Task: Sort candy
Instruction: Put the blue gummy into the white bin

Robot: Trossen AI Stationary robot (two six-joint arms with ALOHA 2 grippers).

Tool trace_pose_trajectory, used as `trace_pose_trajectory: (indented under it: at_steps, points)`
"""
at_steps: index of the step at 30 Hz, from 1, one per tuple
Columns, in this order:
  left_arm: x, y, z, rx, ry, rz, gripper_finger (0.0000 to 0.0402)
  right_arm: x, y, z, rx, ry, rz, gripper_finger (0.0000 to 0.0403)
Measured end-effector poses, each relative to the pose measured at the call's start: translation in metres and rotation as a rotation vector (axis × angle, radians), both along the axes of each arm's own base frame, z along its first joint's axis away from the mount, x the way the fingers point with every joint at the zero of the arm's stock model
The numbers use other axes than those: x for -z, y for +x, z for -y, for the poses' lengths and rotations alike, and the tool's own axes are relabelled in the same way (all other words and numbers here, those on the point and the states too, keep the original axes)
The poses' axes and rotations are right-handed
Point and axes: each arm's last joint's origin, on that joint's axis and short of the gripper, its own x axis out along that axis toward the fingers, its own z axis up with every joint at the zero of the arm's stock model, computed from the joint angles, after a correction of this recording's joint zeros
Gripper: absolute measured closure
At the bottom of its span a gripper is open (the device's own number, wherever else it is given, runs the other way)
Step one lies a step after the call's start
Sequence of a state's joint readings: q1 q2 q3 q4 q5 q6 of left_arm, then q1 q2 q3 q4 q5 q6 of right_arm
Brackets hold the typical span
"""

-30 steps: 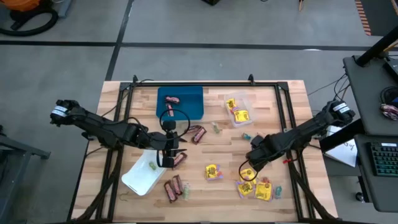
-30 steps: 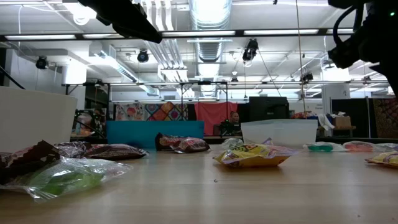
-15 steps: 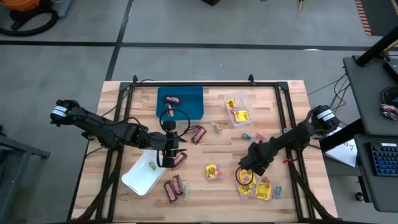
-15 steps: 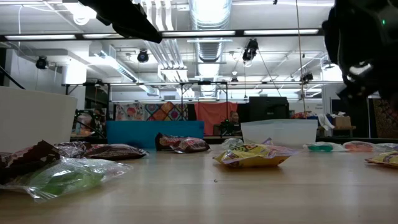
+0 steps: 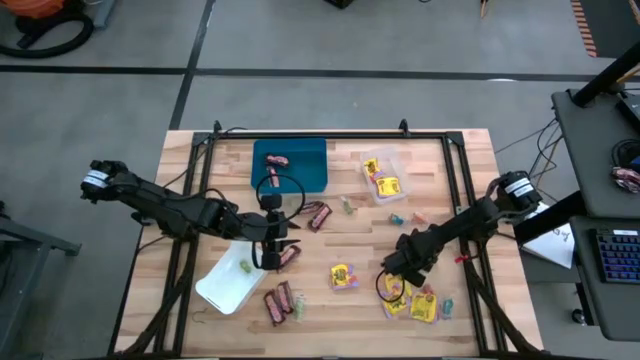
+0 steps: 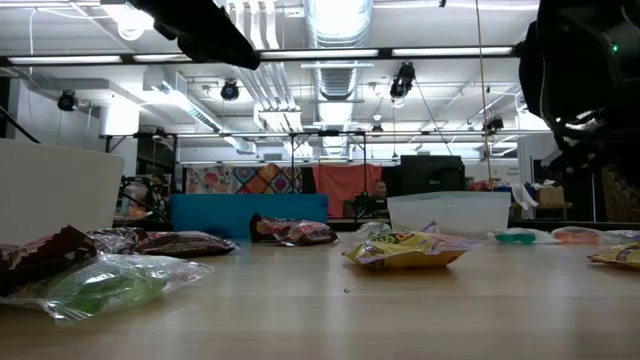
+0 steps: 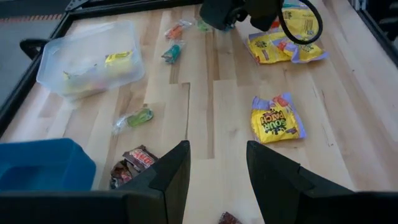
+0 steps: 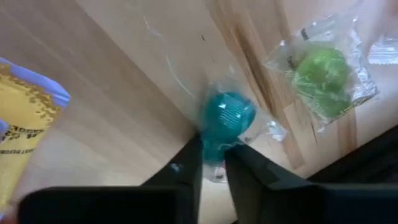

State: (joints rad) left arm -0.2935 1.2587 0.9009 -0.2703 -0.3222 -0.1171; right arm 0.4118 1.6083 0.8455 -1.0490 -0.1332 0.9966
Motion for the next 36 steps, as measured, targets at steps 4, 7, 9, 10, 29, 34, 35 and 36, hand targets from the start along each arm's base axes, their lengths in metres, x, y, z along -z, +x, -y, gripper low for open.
trace_pose_trajectory:
  at_steps: [4,7,9,10,29,34,35,36]
  points:
    - [0.001,-0.004,0.000,-0.072,-0.097,-0.024,0.0260,-0.015,-0.001,0.001,-0.003,0.028,0.077,0.0389]
    - [0.002,-0.012,0.002,-0.130,-0.179,-0.059,0.0260,-0.029,-0.005,0.002,-0.003,0.051,0.136,0.0390]
    - [0.001,-0.018,0.002,-0.182,-0.247,-0.078,0.0260,-0.040,-0.007,0.004,-0.009,0.054,0.210,0.0390]
    - [0.000,-0.021,0.003,-0.208,-0.285,-0.083,0.0260,-0.045,-0.007,0.005,-0.013,0.050,0.252,0.0391]
    - [-0.022,-0.069,0.046,-0.209,-0.647,-0.082,0.0260,-0.098,0.075,-0.007,-0.555,-0.159,1.345,0.0391]
    - [-0.017,-0.072,0.059,-0.233,-0.711,-0.118,0.0260,-0.089,0.105,-0.003,-0.663,-0.276,1.492,0.0391]
    - [-0.016,-0.073,0.061,-0.239,-0.726,-0.124,0.0260,-0.087,0.110,-0.002,-0.674,-0.299,1.520,0.0391]
    - [-0.016,-0.074,0.063,-0.239,-0.737,-0.131,0.0260,-0.085,0.115,-0.001,-0.681,-0.319,1.545,0.0391]
